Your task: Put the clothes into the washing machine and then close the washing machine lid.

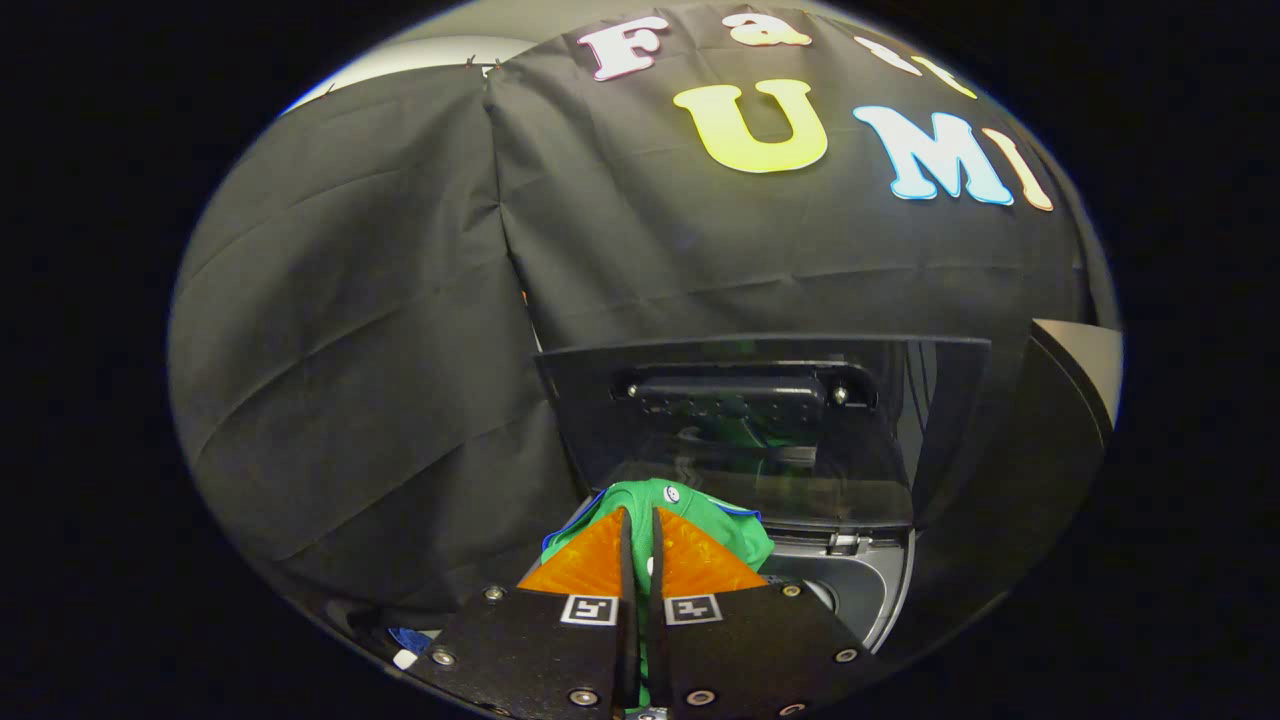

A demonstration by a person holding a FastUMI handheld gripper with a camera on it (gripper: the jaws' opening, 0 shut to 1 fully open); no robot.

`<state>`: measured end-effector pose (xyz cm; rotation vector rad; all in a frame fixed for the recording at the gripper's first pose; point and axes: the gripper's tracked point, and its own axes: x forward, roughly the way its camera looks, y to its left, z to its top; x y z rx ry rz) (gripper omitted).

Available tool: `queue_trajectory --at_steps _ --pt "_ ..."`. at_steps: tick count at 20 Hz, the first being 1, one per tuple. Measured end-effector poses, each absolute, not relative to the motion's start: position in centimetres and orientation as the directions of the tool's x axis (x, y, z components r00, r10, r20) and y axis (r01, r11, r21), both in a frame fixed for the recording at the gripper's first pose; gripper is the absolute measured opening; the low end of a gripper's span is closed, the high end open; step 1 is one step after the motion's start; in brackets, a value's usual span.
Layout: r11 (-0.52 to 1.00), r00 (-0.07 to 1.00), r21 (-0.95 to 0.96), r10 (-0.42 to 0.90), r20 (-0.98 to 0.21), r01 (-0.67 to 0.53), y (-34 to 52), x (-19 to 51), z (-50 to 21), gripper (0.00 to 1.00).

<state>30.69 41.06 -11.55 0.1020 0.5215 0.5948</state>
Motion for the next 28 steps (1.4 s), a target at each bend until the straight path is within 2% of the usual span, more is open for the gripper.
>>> queue_trajectory --at_steps 4,8,9,13,15,28 --pt "0.838 0.705 0.21 0.539 -0.461 -0.503 40.8 30.4 -13.4 0.1" --pt "0.857 0.717 0.166 0.502 -0.484 -0.488 40.2 30.1 -15.0 0.26" --pt "0.859 0.723 0.166 0.499 -0.478 -0.483 40.0 29.9 -14.6 0.36" --pt "0.887 0.755 0.135 0.448 -0.478 -0.441 39.1 30.7 -14.9 0.92" --pt "0.892 0.764 0.133 0.44 -0.472 -0.432 38.7 30.6 -14.9 0.95" --pt "0.902 0.796 0.121 0.425 -0.432 -0.415 38.1 30.9 -13.5 0.95"
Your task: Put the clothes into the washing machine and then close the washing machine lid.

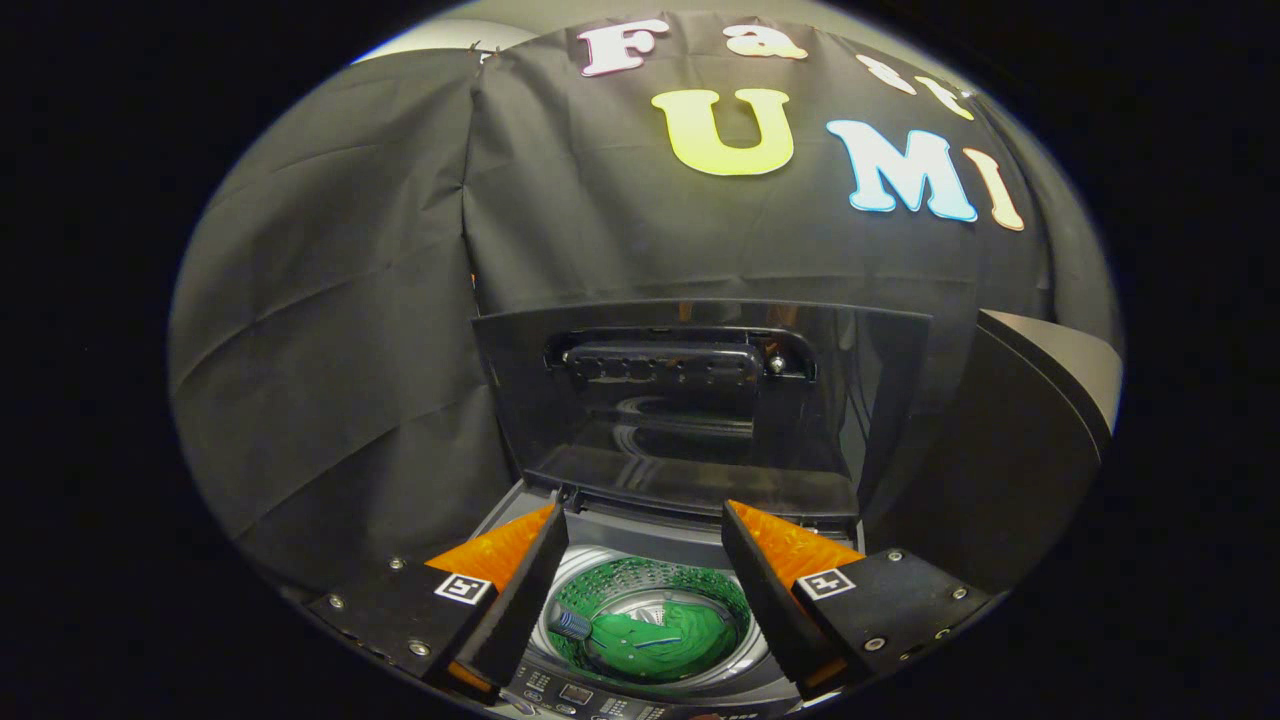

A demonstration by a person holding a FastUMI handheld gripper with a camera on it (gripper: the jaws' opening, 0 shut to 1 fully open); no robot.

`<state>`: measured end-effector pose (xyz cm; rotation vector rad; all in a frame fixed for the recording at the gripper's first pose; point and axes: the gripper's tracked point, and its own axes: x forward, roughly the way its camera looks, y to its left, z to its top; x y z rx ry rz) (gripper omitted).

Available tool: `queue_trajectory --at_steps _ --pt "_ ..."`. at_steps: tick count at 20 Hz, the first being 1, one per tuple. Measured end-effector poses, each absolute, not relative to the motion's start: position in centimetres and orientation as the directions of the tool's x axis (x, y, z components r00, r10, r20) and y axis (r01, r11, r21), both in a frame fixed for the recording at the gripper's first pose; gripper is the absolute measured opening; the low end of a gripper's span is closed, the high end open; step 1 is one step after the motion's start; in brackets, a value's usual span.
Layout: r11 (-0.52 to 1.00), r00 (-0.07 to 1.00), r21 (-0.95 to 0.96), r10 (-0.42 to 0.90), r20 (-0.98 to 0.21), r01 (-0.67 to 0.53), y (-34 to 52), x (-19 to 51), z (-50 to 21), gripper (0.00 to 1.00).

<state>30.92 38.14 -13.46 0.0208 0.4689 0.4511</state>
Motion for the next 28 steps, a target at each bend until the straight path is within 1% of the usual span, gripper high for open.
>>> queue_trajectory --at_steps 6,10,14,20,28 --pt "0.902 0.81 0.106 0.423 -0.407 -0.418 38.2 30.8 -12.4 0.95" --pt "0.9 0.835 0.088 0.429 -0.344 -0.426 38.3 30.9 -10.1 0.95" --pt "0.905 0.87 0.061 0.423 -0.254 -0.422 38.4 31.5 -7.0 0.95" --pt "0.913 0.901 0.023 0.406 -0.153 -0.408 39.0 34.0 -2.7 0.95" --pt "0.939 0.931 0.02 0.343 -0.123 -0.343 39.8 38.9 -0.1 0.95"
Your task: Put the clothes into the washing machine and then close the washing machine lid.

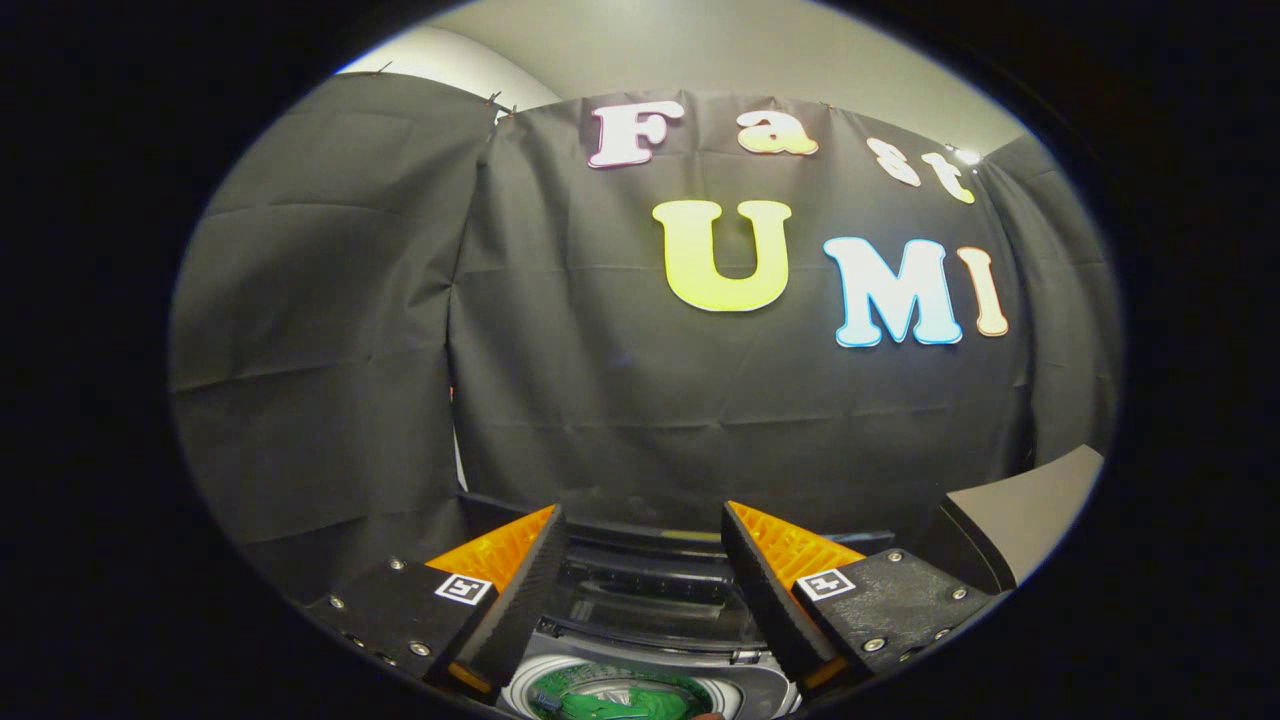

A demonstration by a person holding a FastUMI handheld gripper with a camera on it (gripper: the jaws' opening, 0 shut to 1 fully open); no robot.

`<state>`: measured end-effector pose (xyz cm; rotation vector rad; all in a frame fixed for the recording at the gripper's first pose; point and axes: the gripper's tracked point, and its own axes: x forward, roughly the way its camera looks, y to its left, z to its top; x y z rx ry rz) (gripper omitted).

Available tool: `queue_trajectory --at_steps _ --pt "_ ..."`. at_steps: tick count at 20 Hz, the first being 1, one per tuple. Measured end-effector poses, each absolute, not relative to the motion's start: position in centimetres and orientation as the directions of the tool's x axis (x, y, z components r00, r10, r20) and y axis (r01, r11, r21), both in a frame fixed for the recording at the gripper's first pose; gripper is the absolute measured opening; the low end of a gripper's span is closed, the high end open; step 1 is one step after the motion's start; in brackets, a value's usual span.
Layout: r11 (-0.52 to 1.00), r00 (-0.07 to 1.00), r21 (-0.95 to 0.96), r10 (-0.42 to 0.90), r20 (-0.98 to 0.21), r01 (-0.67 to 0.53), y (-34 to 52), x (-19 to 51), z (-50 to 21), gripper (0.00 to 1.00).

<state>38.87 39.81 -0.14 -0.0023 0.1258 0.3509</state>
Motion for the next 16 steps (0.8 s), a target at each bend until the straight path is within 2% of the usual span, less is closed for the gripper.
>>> queue_trajectory --at_steps 6,16 --pt "0.951 0.941 -0.002 0.305 -0.145 -0.309 40.7 42.6 0.4 0.95" --pt "0.971 0.93 0.019 0.234 -0.284 -0.239 40.7 47.1 -3.5 0.95"
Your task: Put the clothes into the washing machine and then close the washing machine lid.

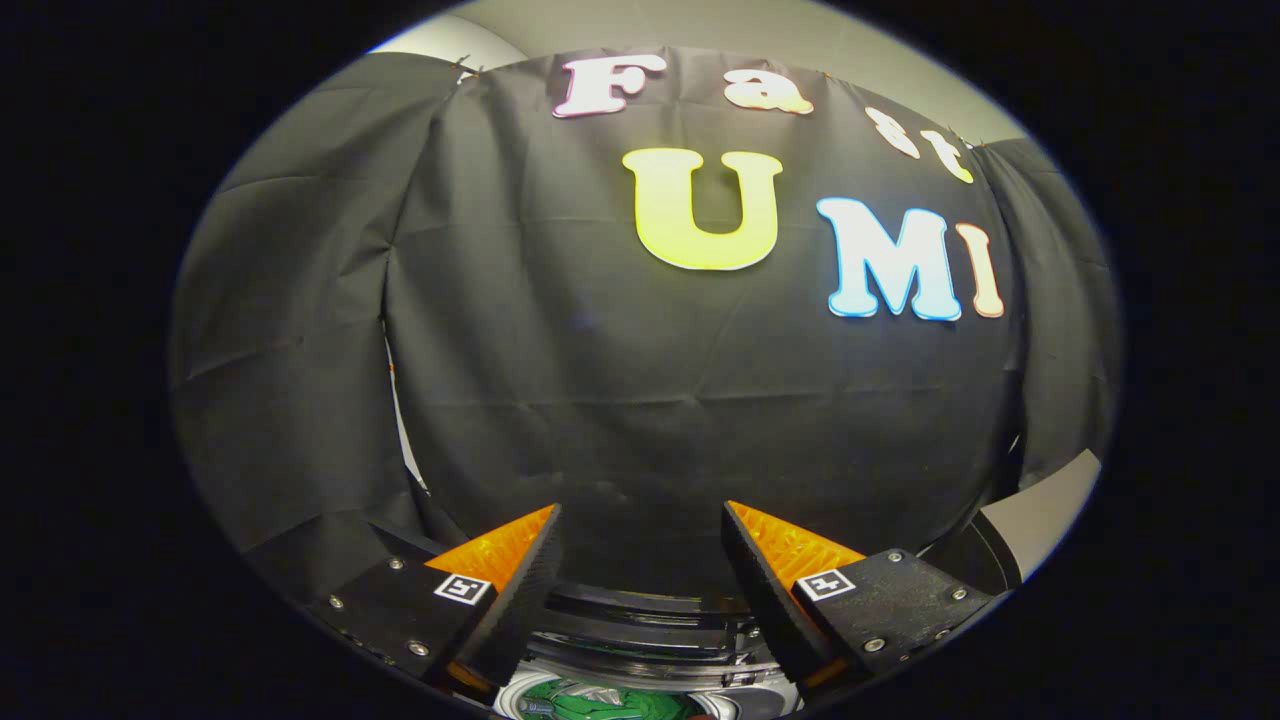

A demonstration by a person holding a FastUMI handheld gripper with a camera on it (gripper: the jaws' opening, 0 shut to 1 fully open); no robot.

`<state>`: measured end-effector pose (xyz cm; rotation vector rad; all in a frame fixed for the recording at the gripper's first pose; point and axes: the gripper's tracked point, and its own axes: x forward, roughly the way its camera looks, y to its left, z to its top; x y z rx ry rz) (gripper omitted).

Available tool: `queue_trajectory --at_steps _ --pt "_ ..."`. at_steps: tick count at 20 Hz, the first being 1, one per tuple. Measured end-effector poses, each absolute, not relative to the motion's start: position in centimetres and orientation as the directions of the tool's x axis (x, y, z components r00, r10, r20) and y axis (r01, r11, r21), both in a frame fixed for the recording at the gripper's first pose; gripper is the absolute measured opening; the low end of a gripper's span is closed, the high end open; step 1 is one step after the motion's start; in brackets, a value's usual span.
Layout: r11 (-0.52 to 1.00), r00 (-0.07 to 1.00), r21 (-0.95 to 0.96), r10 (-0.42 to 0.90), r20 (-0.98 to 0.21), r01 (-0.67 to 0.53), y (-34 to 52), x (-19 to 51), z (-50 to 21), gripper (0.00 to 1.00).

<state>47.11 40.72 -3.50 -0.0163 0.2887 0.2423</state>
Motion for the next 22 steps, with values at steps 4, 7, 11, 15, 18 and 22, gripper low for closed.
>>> queue_trajectory --at_steps 4,7,11,15,18,22 --pt "0.978 0.919 0.029 0.203 -0.339 -0.205 40.0 48.1 -5.0 0.95" --pt "0.98 0.911 0.061 0.201 -0.359 -0.192 39.9 48.1 -6.0 0.96" --pt "0.98 0.915 0.068 0.2 -0.35 -0.188 40.1 47.9 -6.2 0.97" --pt "0.976 0.93 0.069 0.218 -0.298 -0.206 40.2 47.3 -5.9 0.97" --pt "0.968 0.922 0.079 0.249 -0.296 -0.236 40.3 46.6 -6.0 0.97" --pt "0.965 0.918 0.081 0.263 -0.296 -0.25 40.1 45.3 -6.0 0.97"
